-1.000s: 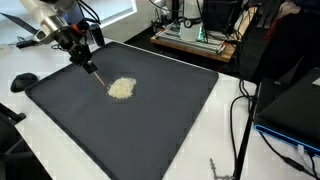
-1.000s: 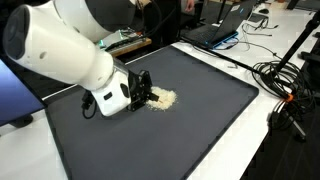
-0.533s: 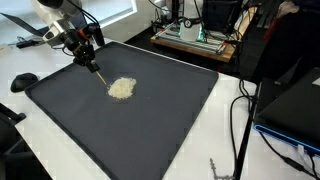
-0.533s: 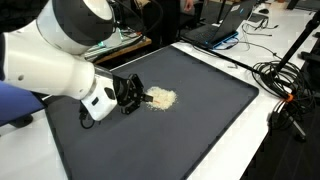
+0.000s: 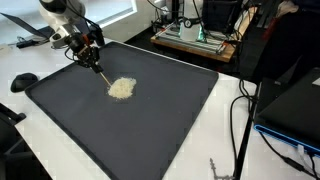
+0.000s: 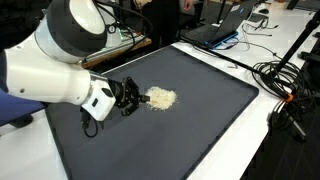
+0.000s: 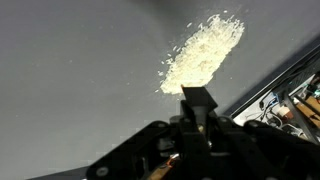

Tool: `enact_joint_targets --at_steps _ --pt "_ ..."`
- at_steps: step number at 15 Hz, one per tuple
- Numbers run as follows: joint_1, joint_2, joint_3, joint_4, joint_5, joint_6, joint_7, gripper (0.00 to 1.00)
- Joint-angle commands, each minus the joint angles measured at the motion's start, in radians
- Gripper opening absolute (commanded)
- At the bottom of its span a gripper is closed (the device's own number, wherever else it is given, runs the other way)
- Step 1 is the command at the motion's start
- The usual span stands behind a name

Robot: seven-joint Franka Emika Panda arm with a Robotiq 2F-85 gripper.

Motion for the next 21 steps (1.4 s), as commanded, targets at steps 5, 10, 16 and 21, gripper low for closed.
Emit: enact_joint_targets --at_steps 5,10,16,21 --pt "0.003 -0.014 -0.019 -0.034 0.036 0.008 -0.127 0.03" --pt "0.018 -0.086 -0.052 -0.085 0.019 0.022 -0.085 0.03" --pt "0.08 -0.253 -0.133 -0.238 -0.011 0.079 0.022 0.03" --pt "0.183 -0.432 -0.198 -0.462 -0.048 0.181 0.125 0.03"
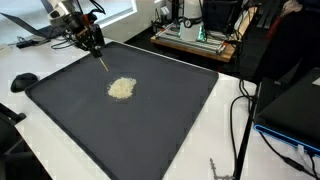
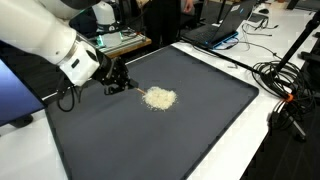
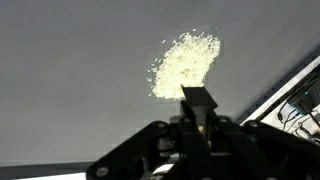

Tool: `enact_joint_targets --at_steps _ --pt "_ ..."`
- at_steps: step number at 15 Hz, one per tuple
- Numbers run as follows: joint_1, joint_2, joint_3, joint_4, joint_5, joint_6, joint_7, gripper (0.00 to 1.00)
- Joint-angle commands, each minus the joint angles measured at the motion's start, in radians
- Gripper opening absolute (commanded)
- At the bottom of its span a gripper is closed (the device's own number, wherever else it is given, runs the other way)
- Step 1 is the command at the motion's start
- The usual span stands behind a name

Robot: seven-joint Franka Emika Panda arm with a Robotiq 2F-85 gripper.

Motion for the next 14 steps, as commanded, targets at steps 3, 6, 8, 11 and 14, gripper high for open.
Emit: enact_joint_targets --at_steps 3,6,8,11,14 --pt "0.114 -0.252 -0.057 -0.337 -0.013 0.188 0.119 0.03" --pt "0.153 -0.357 -0.067 -0.48 0.005 0.314 0.188 0.03" --pt "0.177 -0.422 -0.071 -0.563 -0.002 0.386 0.239 0.03" --pt "0.22 -0.513 -0.066 -0.665 -0.026 0.468 0.302 0.03" --pt "0.283 -0.587 -0.054 -0.751 -0.062 0.593 0.396 0.03"
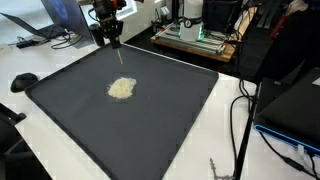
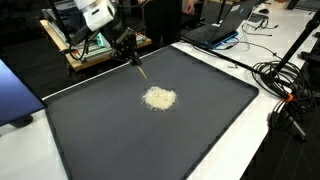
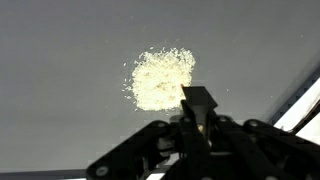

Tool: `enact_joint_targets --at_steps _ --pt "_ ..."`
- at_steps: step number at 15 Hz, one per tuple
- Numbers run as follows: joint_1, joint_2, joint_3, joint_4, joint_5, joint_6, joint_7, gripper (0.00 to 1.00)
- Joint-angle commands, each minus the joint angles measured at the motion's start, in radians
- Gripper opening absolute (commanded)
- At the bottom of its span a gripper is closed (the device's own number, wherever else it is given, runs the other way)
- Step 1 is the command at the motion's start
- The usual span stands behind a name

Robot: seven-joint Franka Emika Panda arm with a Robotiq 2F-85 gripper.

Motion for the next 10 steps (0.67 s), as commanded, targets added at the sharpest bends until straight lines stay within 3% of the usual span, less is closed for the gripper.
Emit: enact_joint_targets --at_steps 1,5,10 --pt "0.087 -0.128 0.006 -0.144 -0.08 0.165 0.141 0.03" --pt "0.166 -0.176 0.03 -0.219 -0.321 0.301 0.396 0.03" --pt "0.215 -0.195 0.062 -0.222 -0.672 0.285 0.729 0.03"
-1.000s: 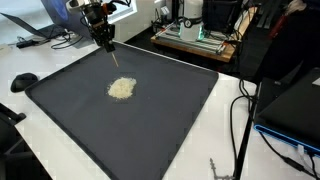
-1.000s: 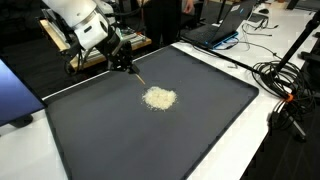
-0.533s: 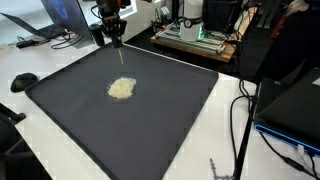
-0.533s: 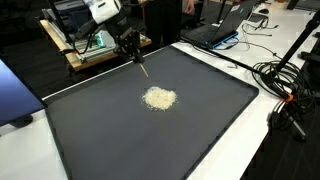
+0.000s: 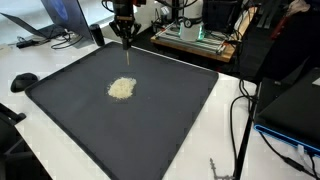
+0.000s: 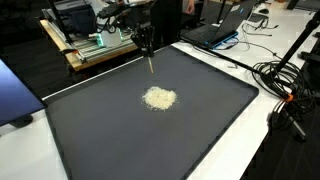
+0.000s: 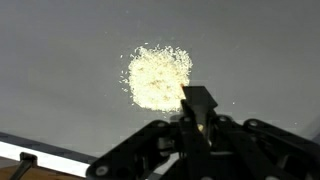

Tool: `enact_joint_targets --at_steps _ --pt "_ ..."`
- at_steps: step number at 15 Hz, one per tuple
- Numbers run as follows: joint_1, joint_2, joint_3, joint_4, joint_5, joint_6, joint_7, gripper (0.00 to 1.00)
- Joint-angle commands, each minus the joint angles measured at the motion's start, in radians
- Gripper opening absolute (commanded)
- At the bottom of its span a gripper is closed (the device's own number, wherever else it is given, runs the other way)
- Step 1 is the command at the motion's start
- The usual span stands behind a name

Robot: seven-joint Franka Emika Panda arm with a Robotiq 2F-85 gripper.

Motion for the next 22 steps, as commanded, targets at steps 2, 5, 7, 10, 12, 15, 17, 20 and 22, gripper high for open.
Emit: enact_joint_targets --at_steps 2,5,7,10,12,15,17,20,22 --pt "0.031 -0.039 0.028 -0.006 -0.276 -0.025 0.261 0.03" --pt "0.052 -0.029 0.059 0.026 -0.418 -0.067 0.377 0.03" --pt "0.07 -0.017 0.079 0.053 -0.475 -0.105 0.418 0.03" --pt "0.098 0.004 0.106 0.1 -0.538 -0.164 0.452 0.03" --pt "0.114 0.029 0.123 0.137 -0.582 -0.206 0.472 0.03" --pt "0.132 0.084 0.13 0.203 -0.608 -0.265 0.465 0.03" --pt "0.138 0.122 0.125 0.245 -0.609 -0.288 0.458 0.03" --pt "0.133 0.187 0.11 0.307 -0.587 -0.287 0.431 0.03" --pt "0.127 0.23 0.097 0.345 -0.571 -0.284 0.411 0.03"
